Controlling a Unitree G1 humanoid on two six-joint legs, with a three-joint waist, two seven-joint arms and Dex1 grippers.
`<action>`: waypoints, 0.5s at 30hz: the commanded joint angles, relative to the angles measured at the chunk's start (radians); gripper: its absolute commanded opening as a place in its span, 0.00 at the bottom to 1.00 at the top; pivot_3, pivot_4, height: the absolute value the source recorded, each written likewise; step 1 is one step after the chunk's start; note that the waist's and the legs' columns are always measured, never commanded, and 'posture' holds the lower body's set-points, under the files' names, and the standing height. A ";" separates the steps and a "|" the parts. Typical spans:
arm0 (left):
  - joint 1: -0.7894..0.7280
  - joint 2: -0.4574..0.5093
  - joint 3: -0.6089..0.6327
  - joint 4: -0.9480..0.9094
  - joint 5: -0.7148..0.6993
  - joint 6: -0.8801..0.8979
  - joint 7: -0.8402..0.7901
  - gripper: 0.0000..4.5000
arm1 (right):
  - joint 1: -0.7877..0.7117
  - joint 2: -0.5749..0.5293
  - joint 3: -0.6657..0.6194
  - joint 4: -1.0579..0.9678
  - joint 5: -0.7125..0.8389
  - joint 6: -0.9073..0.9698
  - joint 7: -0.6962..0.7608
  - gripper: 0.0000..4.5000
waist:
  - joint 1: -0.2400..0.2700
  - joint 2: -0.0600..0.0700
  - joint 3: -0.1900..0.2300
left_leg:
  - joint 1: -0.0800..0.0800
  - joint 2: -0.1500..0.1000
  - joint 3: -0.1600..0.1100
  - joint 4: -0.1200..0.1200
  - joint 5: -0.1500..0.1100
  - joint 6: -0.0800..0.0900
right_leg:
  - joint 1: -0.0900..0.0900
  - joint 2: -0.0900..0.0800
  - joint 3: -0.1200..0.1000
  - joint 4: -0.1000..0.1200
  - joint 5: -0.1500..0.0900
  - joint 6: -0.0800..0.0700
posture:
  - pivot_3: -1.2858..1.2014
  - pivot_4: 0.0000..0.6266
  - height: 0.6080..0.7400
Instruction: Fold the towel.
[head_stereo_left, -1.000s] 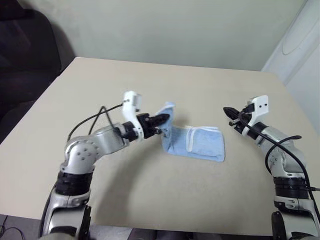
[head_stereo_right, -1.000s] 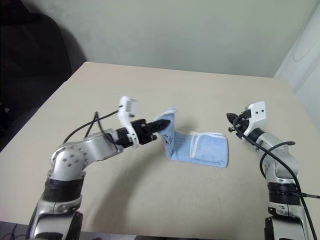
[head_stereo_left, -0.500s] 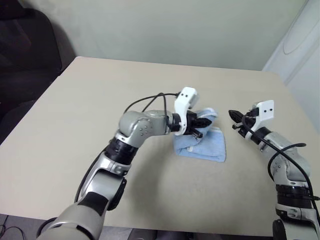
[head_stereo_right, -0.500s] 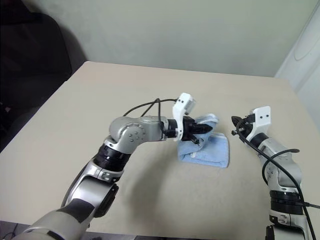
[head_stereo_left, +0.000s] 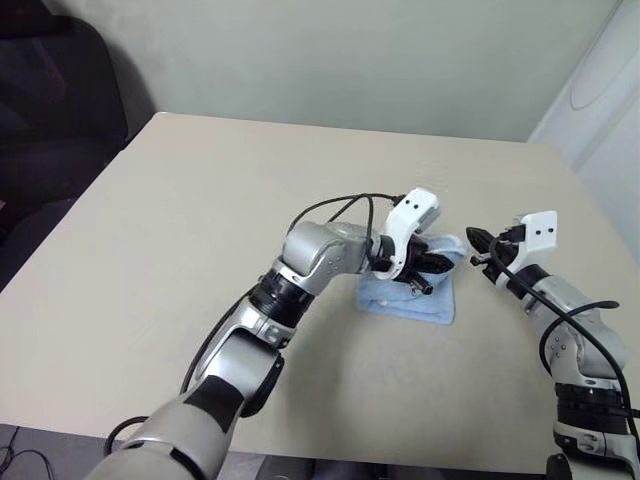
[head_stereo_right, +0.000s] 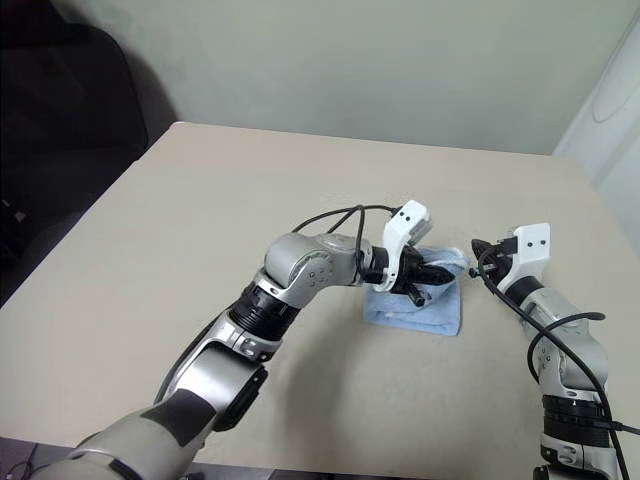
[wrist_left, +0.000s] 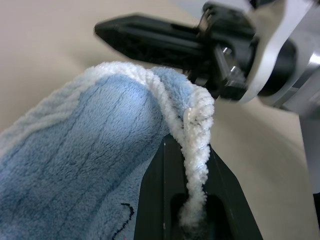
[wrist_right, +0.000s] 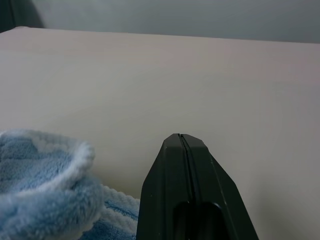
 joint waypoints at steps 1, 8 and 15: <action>-0.032 -0.020 0.009 -0.022 0.034 -0.014 -0.024 0.00 | -0.016 -0.009 -0.027 -0.033 0.016 -0.010 -0.009 0.00 | 0.000 0.000 0.000 | 0.000 0.000 0.000 0.000 0.000 0.000 | 0.000 0.000 0.000 0.000 0.000 0.000 | 0.52 0.24 1.00; 0.006 -0.061 -0.037 -0.004 0.109 -0.015 -0.042 0.00 | -0.038 -0.007 -0.020 -0.012 0.010 -0.015 -0.008 0.00 | 0.001 0.000 0.000 | 0.000 0.000 0.000 0.000 0.005 0.009 | 0.000 0.000 0.000 0.000 0.000 0.001 | 0.52 0.24 1.00; 0.030 -0.094 -0.025 0.021 0.137 0.009 -0.045 0.00 | -0.035 -0.006 -0.023 -0.017 0.010 -0.015 -0.012 0.00 | 0.001 0.000 0.000 | 0.000 0.000 0.000 0.000 0.005 0.010 | 0.000 -0.001 0.000 0.000 0.000 0.002 | 0.52 0.24 1.00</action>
